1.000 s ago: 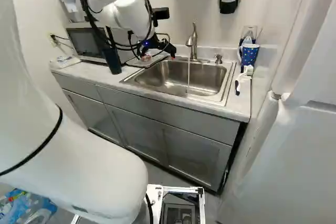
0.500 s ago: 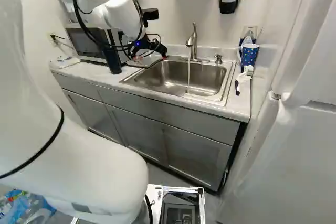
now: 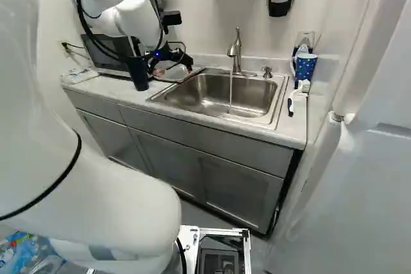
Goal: Rinse the cup and place it in the tray
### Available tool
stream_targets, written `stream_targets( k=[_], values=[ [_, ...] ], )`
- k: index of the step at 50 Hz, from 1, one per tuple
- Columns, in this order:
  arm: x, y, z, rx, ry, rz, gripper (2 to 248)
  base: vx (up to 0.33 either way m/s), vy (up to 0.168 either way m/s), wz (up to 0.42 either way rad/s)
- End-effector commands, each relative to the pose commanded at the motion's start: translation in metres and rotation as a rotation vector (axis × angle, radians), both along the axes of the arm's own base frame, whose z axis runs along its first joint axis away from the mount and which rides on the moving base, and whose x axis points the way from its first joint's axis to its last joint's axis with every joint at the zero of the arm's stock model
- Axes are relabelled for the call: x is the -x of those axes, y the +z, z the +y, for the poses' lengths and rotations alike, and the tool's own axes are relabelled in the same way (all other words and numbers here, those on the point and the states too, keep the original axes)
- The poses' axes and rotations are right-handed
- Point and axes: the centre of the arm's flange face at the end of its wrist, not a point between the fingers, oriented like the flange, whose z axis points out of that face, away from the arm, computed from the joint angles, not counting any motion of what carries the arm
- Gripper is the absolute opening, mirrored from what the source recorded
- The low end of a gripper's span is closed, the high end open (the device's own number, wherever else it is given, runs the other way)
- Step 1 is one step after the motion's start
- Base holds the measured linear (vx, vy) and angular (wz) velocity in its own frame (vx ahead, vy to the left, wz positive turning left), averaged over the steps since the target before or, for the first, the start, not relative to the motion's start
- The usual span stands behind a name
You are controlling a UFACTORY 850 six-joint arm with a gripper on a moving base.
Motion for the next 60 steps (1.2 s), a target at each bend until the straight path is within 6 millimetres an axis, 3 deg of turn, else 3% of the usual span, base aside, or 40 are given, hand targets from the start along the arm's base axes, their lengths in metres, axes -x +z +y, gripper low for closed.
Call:
stream_targets(
  k=[60],
  values=[
    [0.001,0.001,0.097,0.001,0.211,0.004,247,0.000,0.000,0.000]
  ],
)
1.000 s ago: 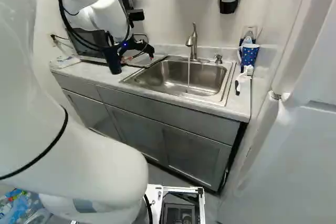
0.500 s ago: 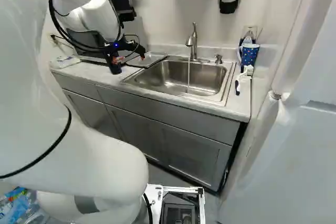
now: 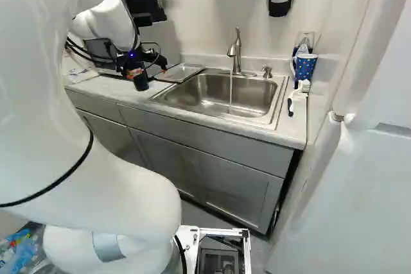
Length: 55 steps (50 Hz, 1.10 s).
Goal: Rinse the cup and place it in the tray
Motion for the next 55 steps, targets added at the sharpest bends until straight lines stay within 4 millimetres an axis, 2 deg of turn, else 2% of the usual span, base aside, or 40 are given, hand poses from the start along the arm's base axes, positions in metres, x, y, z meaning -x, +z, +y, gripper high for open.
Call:
stream_targets(
  k=[20,55],
  values=[
    [-0.004,0.001,0.033,0.001,0.064,0.002,247,0.000,0.000,0.000],
    [-0.008,-0.001,0.036,-0.014,0.066,-0.035,247,0.000,0.000,0.000]
  ],
)
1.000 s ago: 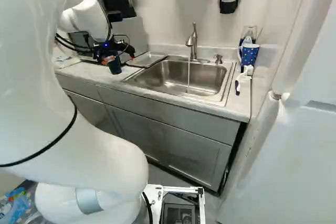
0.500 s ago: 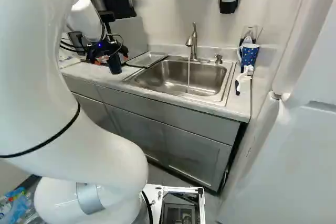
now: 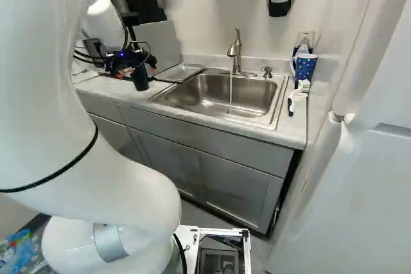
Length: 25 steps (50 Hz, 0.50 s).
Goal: Rinse the cup and place it in the tray
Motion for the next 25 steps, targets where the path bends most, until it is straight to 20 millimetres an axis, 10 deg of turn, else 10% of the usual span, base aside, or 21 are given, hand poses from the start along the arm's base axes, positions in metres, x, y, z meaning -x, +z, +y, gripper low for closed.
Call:
stream_targets(
  k=[25],
  values=[
    [-0.014,-0.022,0.006,-0.016,0.003,-0.035,247,0.000,0.000,0.000]
  ],
)
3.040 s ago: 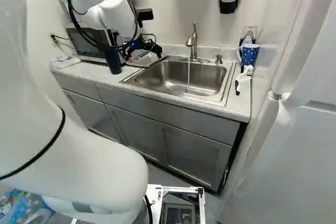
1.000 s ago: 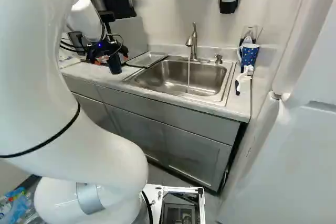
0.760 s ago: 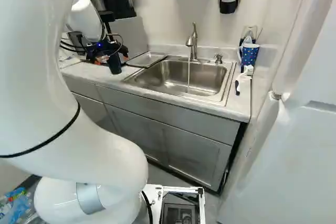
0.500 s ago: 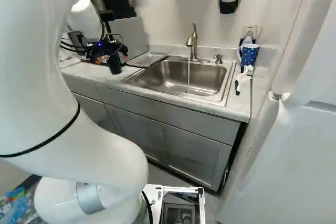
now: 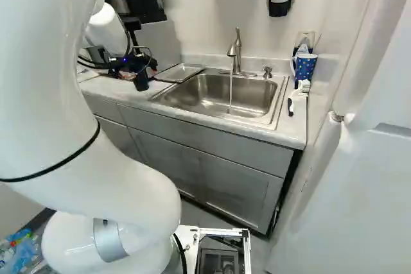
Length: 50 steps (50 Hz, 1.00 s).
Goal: Rinse the cup and place it in the tray
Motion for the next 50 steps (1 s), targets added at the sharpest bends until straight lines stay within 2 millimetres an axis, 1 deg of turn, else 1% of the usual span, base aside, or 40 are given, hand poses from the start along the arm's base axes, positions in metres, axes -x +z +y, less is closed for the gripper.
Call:
stream_targets(
  k=[50],
  values=[
    [-0.028,-0.041,0.013,-0.056,0.006,-0.122,247,0.000,0.000,0.000]
  ],
)
